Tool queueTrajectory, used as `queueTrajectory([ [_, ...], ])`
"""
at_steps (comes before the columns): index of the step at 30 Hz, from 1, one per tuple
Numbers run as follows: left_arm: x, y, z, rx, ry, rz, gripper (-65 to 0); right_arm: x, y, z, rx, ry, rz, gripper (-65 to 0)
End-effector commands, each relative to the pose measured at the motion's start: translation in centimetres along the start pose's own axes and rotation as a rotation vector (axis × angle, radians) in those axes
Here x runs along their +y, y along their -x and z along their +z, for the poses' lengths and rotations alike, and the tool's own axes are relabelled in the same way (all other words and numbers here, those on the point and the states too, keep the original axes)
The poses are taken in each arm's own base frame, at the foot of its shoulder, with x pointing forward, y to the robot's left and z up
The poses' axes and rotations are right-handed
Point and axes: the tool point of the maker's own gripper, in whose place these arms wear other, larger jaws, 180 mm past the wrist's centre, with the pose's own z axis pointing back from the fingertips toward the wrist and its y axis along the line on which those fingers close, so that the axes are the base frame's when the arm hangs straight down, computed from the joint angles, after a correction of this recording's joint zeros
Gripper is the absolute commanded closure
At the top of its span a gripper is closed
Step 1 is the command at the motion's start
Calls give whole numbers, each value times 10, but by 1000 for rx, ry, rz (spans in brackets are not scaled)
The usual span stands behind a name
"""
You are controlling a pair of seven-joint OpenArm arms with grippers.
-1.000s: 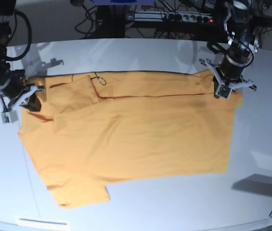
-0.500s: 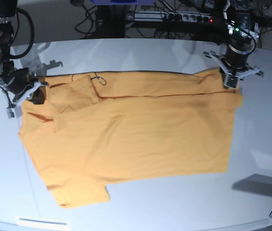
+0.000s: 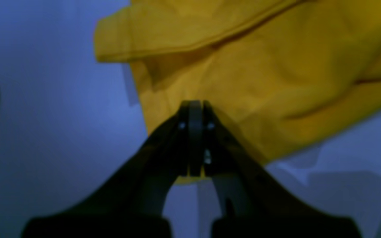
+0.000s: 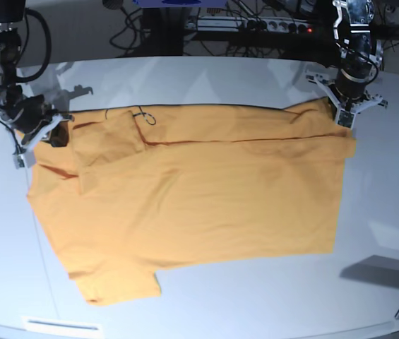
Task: Fold the T-shirt properly
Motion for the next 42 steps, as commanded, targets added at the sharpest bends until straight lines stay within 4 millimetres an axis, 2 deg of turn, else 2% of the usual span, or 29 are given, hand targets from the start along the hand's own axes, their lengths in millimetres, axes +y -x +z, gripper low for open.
queueTrajectory([
  [1,12,-1,1,-1,-17,-32,0,-6,-3,3,-10,9,3,-1],
  [5,16,5,-1,18,-15,-51,0,-18,16,1,30,28,-33,-1],
  [9,22,4,-1,17,-22,-68,0,-24,19,5,41,42,-27,-1],
  [25,42,-12,-2,-10,-47,-123,0,-26,42,12,68,52,-43,-1],
  [35,43,-18,-4,-23,-50,-124,0,-33,60,21,79,72,-47,-1],
  [42,23,-18,-7,-23,5,-154,0,-32,75,25,106,75,-57,-1],
])
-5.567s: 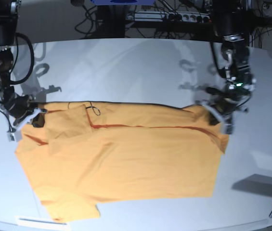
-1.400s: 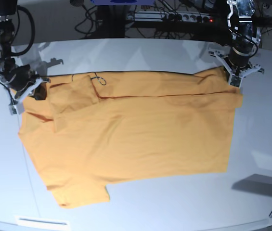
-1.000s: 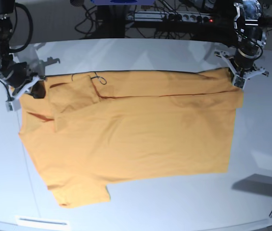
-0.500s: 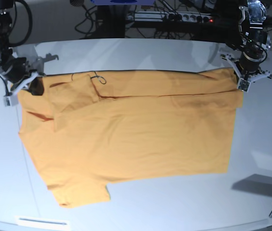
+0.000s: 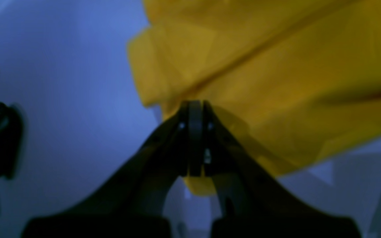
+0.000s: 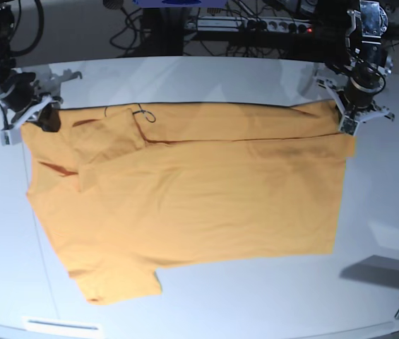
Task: Fold the T-shirt properly
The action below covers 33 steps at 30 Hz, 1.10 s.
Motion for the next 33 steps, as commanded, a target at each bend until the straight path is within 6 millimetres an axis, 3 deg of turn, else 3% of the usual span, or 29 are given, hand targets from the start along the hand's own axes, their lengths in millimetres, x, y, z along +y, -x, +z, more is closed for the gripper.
queueTrajectory([
  [1,10,-11,2,-35,-23,-16,0,-18,40,9,169,78,27,-1],
  [11,4,-13,3,-85,-10,-10,0,-11,52,20,164,72,29,-1],
  [19,-9,21,3,-32,19,18,0,-13,63,26,167,80,21,-1],
  [33,-22,33,11,-61,47,26,0,1,74,39,183,59,37,-1],
])
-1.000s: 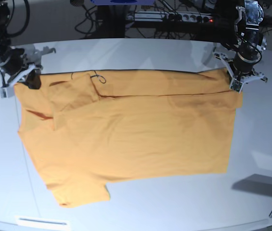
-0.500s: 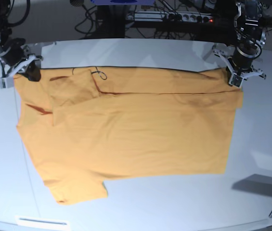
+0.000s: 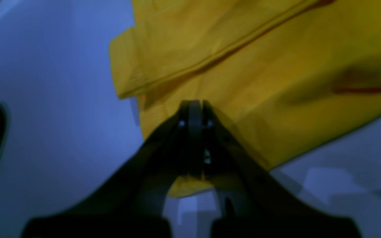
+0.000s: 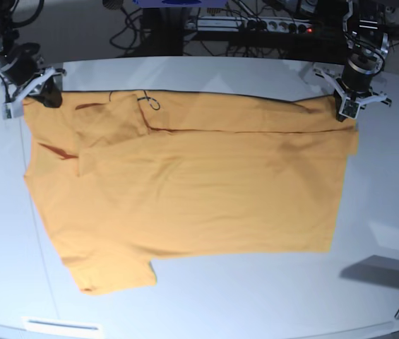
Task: Fold the T-shirt properly
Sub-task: 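Pull the held edge corners apart and back to smooth the fold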
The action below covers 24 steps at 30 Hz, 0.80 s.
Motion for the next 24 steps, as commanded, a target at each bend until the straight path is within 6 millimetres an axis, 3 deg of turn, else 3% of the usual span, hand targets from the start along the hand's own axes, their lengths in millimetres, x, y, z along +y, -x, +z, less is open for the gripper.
queueTrajectory([
  [1,-2,15,3,69,18,-23,0,-11,36,7,157,52,24,-1],
  [4,-2,15,4,69,19,-24,0,-11,39,10,163,55,22,-1],
  [8,-5,22,8,82,27,-28,0,-29,34,23,144,108,8,-1],
  [13,-7,21,15,66,26,-32,0,-36,35,28,142,127,3,-1],
  [24,-3,26,29,80,-30,-37,0,-24,23,28,117,103,31,-1],
])
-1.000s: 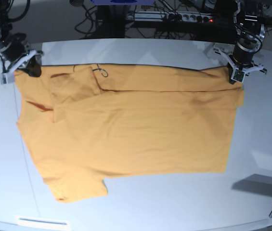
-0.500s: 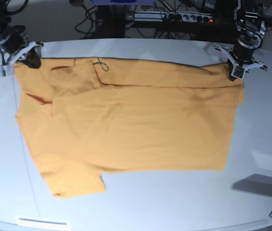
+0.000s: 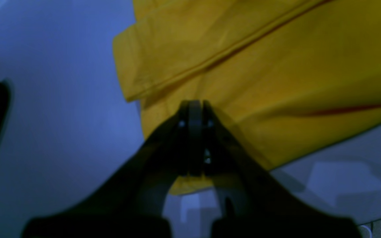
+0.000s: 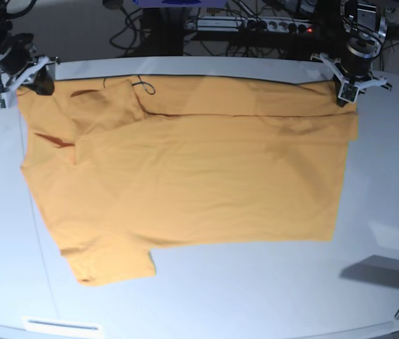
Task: Fold the T-shirt properly
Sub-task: 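Pull the held edge corners apart and back to smooth the fold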
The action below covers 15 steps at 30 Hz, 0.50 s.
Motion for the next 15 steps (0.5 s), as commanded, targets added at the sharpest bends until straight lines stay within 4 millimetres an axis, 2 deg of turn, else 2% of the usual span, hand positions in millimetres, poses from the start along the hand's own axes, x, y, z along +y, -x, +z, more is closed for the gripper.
queueTrajectory([
  [1,2,12,3,55,4,-25,0,-11,14,5,76,47,20,-1],
  [15,4,16,6,65,-9,-24,0,-8,19,4,75,44,1,-1],
])
